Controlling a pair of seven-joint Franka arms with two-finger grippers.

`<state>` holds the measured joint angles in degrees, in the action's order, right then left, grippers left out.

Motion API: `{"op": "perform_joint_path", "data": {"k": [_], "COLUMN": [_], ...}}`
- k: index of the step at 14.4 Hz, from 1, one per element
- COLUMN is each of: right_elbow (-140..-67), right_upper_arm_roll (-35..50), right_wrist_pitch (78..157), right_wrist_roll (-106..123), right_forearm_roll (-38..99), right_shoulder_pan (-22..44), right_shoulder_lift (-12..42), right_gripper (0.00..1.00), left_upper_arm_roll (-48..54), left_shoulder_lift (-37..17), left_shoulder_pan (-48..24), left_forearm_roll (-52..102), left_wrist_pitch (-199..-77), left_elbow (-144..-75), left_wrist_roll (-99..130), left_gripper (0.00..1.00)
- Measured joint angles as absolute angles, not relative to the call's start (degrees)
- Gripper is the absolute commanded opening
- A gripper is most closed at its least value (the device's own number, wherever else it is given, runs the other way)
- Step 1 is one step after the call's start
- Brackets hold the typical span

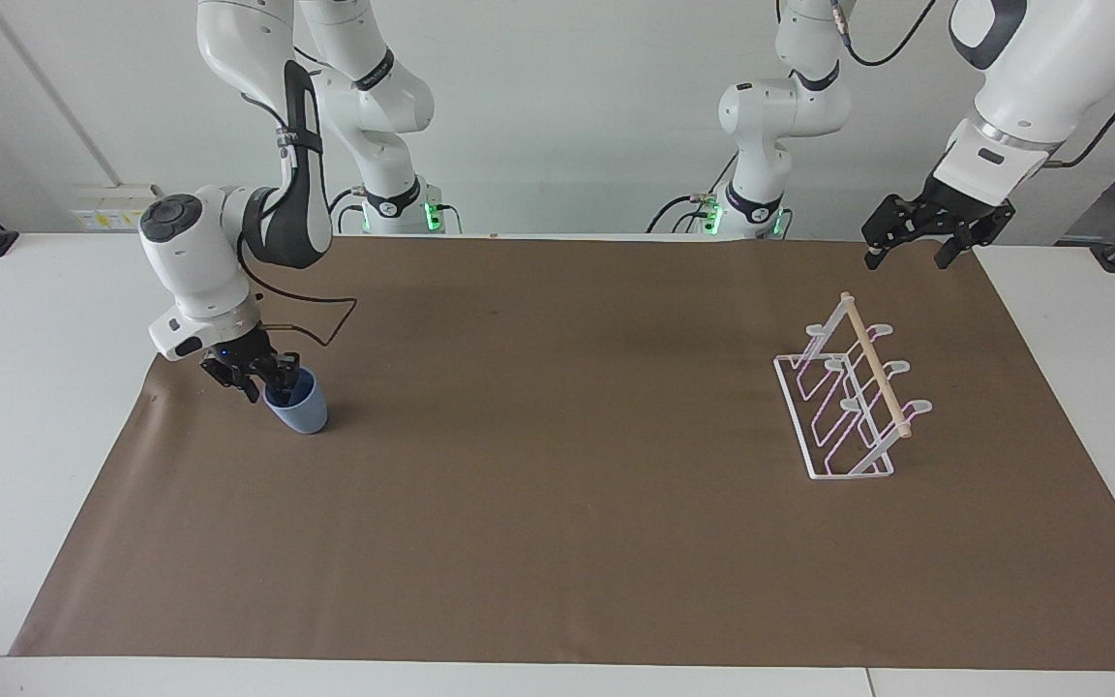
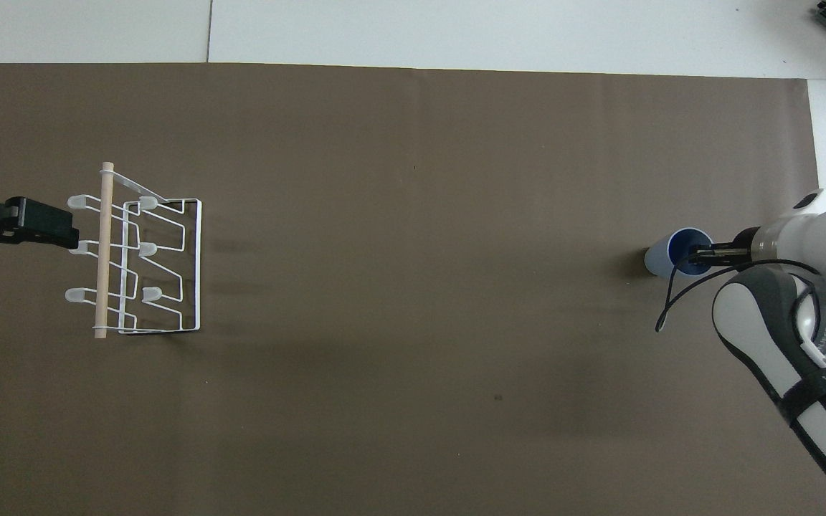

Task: Hang cup on cup holder
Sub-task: 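Close the right gripper on the rim of the blue cup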

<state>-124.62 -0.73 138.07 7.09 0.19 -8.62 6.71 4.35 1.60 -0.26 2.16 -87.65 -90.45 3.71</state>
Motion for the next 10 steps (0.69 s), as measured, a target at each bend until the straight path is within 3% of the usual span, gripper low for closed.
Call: {"op": "perform_joint_path", "data": {"k": [2,10], "right_elbow": [-124.63,-124.58], "right_upper_arm_roll": [-0.70,-0.61], "right_wrist_pitch": [138.07,138.04], "right_wrist_roll": [7.09,4.85], "right_forearm_roll": [0.19,0.29], "right_shoulder_pan": [-8.61,-8.57], "right_shoulder_lift": [6.71,6.62], "right_gripper": [0.00,0.00], "left_upper_arm_roll": [4.35,4.33], "left_shoulder_lift": [1.60,1.60], "left_shoulder_pan": [-0.26,-0.26], "left_forearm_roll": [2.16,2.16], "left_wrist_pitch": [-87.65,-87.65], "left_elbow": [-90.45,-90.45], "left_wrist_roll": [3.71,3.71], "left_gripper": [1.00,1.00]}}
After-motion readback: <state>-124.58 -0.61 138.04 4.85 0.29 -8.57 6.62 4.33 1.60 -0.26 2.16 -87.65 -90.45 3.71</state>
